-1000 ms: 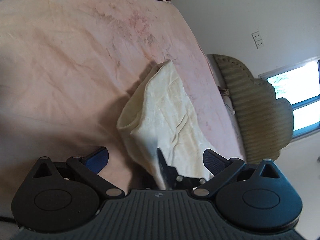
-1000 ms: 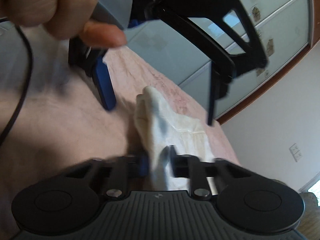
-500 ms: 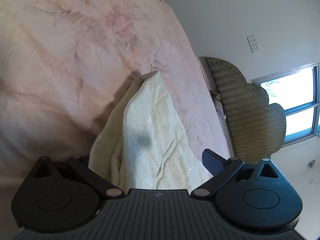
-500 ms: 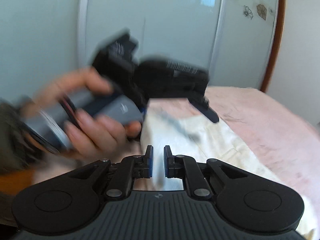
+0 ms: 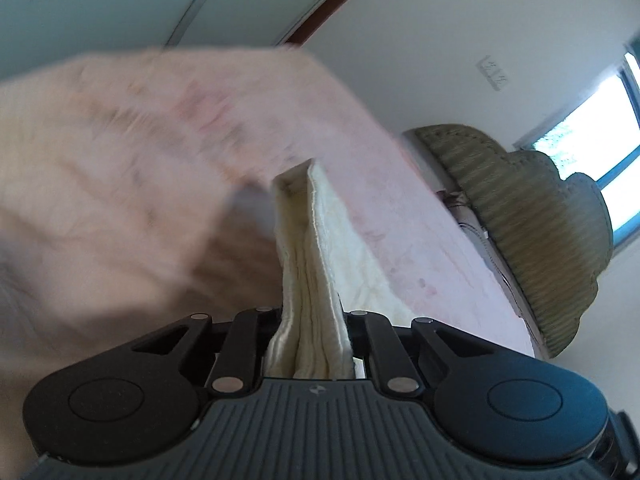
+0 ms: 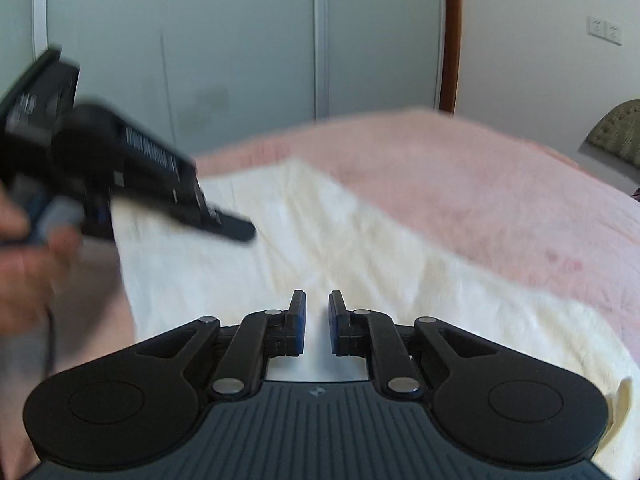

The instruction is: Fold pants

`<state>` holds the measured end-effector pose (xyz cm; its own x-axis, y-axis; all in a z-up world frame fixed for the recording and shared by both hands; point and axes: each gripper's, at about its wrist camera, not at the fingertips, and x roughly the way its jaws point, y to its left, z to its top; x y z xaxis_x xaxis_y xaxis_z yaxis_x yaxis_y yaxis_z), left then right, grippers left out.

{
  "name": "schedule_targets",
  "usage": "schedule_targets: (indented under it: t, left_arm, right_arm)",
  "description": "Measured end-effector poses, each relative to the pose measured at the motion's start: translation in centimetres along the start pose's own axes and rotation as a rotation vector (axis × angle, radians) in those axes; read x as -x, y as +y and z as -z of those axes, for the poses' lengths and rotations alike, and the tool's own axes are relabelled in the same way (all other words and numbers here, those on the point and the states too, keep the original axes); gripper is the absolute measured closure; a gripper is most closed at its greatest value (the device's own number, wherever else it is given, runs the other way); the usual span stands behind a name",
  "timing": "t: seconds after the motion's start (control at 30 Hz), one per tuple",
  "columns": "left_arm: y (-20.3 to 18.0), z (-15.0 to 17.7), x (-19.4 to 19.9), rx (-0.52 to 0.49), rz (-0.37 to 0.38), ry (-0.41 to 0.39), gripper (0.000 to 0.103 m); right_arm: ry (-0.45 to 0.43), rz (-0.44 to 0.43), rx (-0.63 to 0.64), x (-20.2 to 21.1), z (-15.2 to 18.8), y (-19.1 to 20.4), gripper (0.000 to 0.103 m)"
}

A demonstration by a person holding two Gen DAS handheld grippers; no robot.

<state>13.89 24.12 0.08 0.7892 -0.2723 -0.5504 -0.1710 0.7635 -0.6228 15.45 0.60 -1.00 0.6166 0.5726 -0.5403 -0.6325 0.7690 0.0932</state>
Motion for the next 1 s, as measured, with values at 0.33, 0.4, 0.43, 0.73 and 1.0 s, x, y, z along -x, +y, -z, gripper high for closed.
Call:
schedule_targets:
  t: [0.33,0.4,0.43,0.73,1.0]
  left_arm:
    - [-13.3,4.7,3.5,-0.238,0.120,-0.137,0.087]
    - [-16.1,6.1,3.1,-0.265,0.157,-0.135,0.086]
    - [-17.2,6.7,3.0,-0.277,0.173,-0.133,0.085]
    - [-27.2,13.7,-1.4,-0.428,0.274,-0.012,0.078]
    - [-31.8,19.9,-6.3,-0.563,0.314,0.060,0.076]
  right_arm:
    - [-0.281,-0.065,-0.266,7.8,-0.8,-4.2,0.091]
    - [-0.322,-0.034,-0.283,10.5,-0.3,-5.0,0.091]
    - [-0.343,-0.016,-0.292,11.5,0.1,-5.8,0.091]
    - [-0.406,0.161,-0.390,18.9,4.7,-12.7,0.091]
    - [-0.410,0.253,-0.559,22.9,9.6,-17.0,0.091]
